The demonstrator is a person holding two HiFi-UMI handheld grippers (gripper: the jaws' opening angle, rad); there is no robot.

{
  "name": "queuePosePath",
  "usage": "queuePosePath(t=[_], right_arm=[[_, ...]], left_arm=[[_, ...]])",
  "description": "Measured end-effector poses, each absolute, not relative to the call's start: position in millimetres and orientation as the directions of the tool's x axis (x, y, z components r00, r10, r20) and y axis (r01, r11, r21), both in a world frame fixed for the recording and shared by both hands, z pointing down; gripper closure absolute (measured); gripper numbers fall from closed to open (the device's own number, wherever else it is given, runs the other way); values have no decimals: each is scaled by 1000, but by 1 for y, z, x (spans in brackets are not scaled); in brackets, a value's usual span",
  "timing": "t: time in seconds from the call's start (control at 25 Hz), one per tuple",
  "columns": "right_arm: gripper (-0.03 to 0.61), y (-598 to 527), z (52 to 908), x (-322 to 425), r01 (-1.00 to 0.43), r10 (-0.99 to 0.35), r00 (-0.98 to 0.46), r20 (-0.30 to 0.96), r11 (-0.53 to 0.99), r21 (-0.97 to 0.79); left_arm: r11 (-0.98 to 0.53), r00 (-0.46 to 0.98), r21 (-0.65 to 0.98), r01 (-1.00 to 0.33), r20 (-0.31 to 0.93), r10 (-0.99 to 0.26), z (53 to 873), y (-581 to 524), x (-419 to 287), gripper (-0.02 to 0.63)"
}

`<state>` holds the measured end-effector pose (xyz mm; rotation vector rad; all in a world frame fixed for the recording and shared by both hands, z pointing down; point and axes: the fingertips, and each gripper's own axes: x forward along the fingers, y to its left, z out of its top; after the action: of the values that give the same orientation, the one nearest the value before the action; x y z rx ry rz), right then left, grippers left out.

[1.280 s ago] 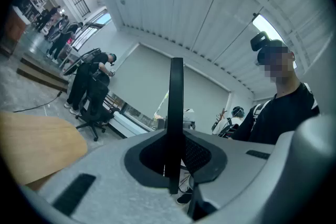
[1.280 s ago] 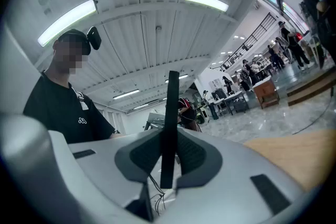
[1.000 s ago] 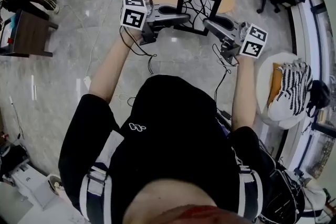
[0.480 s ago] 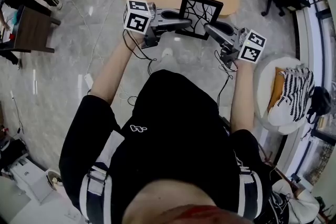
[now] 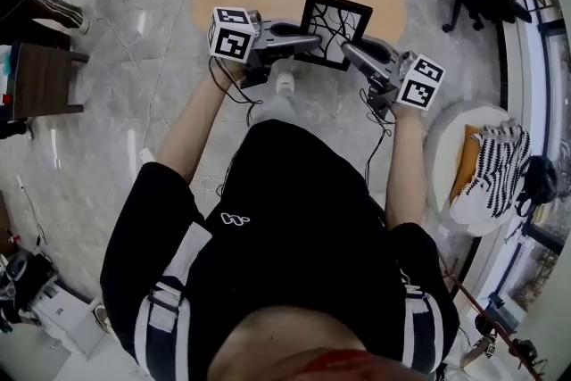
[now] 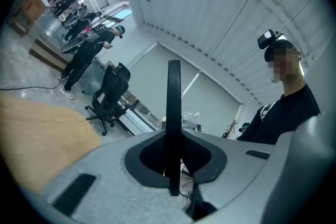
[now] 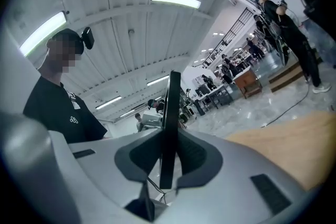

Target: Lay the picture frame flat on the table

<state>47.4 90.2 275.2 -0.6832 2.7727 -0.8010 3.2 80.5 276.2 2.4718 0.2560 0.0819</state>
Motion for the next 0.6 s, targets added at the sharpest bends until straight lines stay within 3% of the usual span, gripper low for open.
queuePosePath(t=[0.6], right_arm=[[505,-171,350,45,-485,-555,-816,162,506,-713]], left_arm=[[-640,989,758,123,-36,146,350,-185,1,571]])
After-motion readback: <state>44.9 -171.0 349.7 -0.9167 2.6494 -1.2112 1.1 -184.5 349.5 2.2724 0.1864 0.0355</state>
